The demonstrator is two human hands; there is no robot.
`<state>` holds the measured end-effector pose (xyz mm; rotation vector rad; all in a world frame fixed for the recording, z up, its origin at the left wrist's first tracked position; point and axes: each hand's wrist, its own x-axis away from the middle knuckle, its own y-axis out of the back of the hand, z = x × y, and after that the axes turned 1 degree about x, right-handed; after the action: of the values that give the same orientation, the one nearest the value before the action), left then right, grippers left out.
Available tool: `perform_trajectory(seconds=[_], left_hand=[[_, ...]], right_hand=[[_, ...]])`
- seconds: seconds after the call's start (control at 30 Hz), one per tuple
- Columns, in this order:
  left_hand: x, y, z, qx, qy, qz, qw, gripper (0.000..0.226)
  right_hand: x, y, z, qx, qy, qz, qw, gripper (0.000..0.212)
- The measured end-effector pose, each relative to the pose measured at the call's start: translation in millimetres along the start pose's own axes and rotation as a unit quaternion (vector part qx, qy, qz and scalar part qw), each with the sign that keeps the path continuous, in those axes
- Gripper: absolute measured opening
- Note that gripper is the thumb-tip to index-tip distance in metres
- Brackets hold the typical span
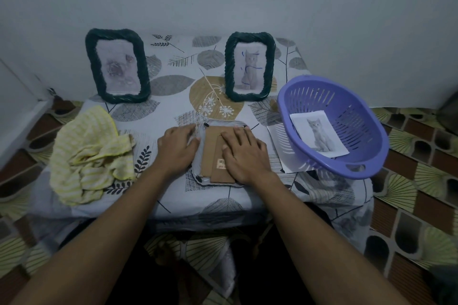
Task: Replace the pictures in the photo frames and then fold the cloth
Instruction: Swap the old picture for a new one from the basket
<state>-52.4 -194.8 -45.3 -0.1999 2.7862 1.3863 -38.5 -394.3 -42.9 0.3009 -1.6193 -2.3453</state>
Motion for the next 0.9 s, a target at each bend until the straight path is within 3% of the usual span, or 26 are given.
perform_trajectory(seconds=[0.13, 0.3, 0.63, 0.77, 0.9], left_hand=[[22, -2, -2, -0.086, -0.02, 0.054, 0.995, 0.083], [27, -7, -5, -0.151, -0.011, 0.076, 0.986, 0.103], [29, -8, -5, -0.184, -0.019, 0.054, 0.981, 0.105], [29, -8, -5, -0.187, -0.019, 0.048, 0.981, 0.101], [29, -8, -5, -0.184, -0.02, 0.048, 0.982, 0.102]], right_hand=[[0, 1, -1, -0.01, -0.001, -0.002, 1.0, 0.044], [-3, 4, 0, -0.042, -0.021, 0.021, 0.999, 0.044], [-12, 16, 4, -0.08, -0.053, 0.06, 0.994, 0.048], [-15, 19, 7, -0.103, -0.077, -0.025, 0.991, 0.046], [-15, 18, 5, -0.037, -0.141, -0.109, 0.983, 0.047]])
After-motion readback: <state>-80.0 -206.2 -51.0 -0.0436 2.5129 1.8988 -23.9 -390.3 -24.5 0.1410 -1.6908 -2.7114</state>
